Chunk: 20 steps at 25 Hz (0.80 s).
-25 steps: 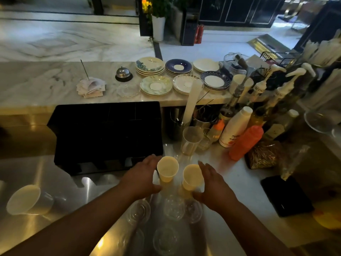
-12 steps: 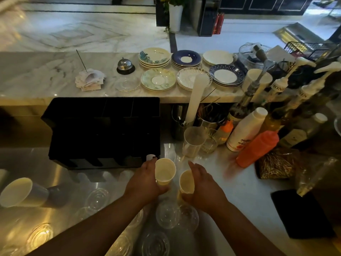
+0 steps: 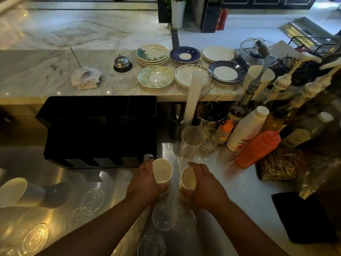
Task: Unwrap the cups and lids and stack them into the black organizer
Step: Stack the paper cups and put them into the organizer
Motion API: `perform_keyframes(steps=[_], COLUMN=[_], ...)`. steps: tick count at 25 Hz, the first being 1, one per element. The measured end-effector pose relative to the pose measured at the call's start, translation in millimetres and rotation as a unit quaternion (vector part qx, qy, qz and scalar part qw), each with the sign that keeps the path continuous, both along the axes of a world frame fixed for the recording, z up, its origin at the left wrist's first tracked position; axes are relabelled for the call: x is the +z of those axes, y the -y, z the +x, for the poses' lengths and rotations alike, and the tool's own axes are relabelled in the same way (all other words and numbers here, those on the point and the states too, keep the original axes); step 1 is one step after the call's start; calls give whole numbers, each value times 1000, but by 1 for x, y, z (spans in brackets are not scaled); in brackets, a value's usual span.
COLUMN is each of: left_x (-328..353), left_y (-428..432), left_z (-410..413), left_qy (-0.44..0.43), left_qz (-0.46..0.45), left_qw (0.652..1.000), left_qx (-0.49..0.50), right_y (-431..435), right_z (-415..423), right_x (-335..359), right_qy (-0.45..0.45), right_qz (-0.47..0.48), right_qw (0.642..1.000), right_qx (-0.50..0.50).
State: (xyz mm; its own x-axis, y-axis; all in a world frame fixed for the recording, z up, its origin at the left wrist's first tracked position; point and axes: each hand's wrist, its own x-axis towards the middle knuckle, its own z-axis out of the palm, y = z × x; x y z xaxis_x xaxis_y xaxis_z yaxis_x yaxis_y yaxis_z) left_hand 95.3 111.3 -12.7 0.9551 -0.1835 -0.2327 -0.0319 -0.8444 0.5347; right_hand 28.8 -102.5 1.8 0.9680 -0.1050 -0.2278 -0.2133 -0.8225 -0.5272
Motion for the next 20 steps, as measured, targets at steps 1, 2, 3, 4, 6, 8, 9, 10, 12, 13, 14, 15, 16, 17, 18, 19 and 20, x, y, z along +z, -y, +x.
perform_keyframes(steps=[1,2,3,4,6,8,9,10,12,13,14,15,16,17,18,19,20], left_x=[-2,-3,-3,-4,-6,-6,-4,-1,9,16,24,34,44,53,63,73,83], left_y=[1,1,2,2,2,2,2,1,-4,-8,-13,-21,-28,-36,-44,-52,-62], left_z=[0,0,0,0,0,1,2,3,4,5,6,8,9,12,16,19,23], left_qy=[0,-1,-2,-1,4,2,3,9,24,30,37,45,55,66,79,93,106], left_qz=[-8,-17,-26,-36,-65,-93,-106,-119,-139,-152,-166,-175,-178,-177,-174,-170,-165], left_qw=[1000,1000,1000,999,998,996,994,992,989,987,984,982,981,981,980,980,979], left_qx=[7,11,11,10,4,-8,-18,-31,-47,-47,-47,-47,-48,-50,-51,-51,-52], right_y=[3,5,7,9,10,8,6,2,-8,-15,-23,-33,-43,-53,-64,-74,-84], right_z=[0,0,1,1,2,4,5,6,8,10,11,13,15,18,20,23,26], right_x=[4,10,16,24,41,61,72,84,106,117,126,135,142,147,151,153,155], right_qy=[11,22,33,47,80,113,133,154,186,198,207,212,213,211,210,210,210], right_qz=[14,29,44,55,72,77,79,83,102,109,113,116,117,117,115,113,110], right_qw=[1000,999,998,997,993,989,985,981,973,970,969,968,968,969,970,971,971], right_qx=[-9,-20,-30,-37,-49,-64,-73,-81,-88,-85,-78,-68,-57,-44,-31,-18,-8])
